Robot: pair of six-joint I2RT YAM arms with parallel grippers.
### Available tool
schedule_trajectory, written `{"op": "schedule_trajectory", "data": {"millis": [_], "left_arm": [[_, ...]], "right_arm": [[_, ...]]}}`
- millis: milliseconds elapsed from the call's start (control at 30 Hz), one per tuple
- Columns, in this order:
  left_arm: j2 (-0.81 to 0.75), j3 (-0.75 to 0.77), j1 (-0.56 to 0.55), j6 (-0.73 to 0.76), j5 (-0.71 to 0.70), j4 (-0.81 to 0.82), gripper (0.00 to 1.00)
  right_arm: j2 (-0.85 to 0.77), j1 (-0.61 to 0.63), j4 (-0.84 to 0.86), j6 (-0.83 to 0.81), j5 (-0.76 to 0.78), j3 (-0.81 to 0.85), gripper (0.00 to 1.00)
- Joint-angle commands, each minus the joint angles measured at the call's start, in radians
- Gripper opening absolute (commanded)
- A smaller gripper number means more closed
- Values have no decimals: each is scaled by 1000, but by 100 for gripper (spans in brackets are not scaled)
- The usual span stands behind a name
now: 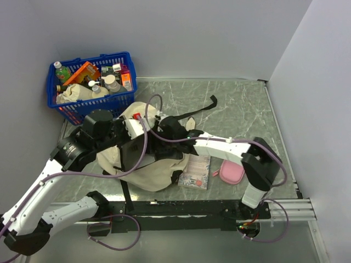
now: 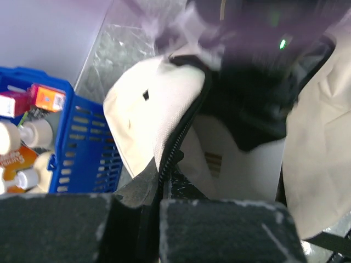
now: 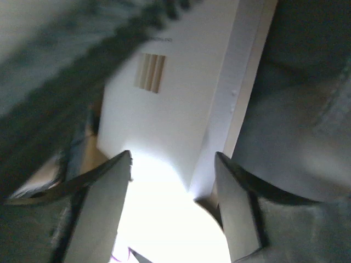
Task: Pack the student bag
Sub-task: Place the book in the student bag, then pick up the stationery from the center of the board.
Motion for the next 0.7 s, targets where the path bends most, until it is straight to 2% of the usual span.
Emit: {"op": "schedule_trajectory", "data": {"millis": [0, 133, 267, 300, 333, 367, 467, 500, 600, 667], "left_arm": [[-47, -65, 6, -12, -47, 29, 1], [-68, -184, 27, -50, -74, 52, 1], [-87, -212, 99, -39, -134, 92, 1], [-91, -214, 123, -29, -127, 107, 1], [-102, -215, 169, -22, -114, 113, 1], [-105, -214, 188, -16, -98, 118, 1], [-99, -183, 211, -36, -21, 107, 1], [-94, -160, 211, -44, -2, 106, 1], [-48, -117, 211, -59, 76, 98, 1], [-25, -91, 210, -64, 116, 95, 1]], "right_arm": [[-250, -73, 22, -49, 29, -126, 74], [-451, -134, -50, -41, 63, -238, 77], [-596, -212, -144, -15, 144, -342, 77], [-623, -229, -206, -3, 181, -349, 77], [-631, -247, -276, 43, 327, -337, 77], [-636, -283, -429, 74, 397, -327, 77], [-680, -381, -603, 186, 502, -336, 88], [-702, -405, -640, 218, 525, -338, 100], [-731, -502, -816, 283, 577, -307, 100], [-760, -557, -837, 286, 550, -321, 100]]}}
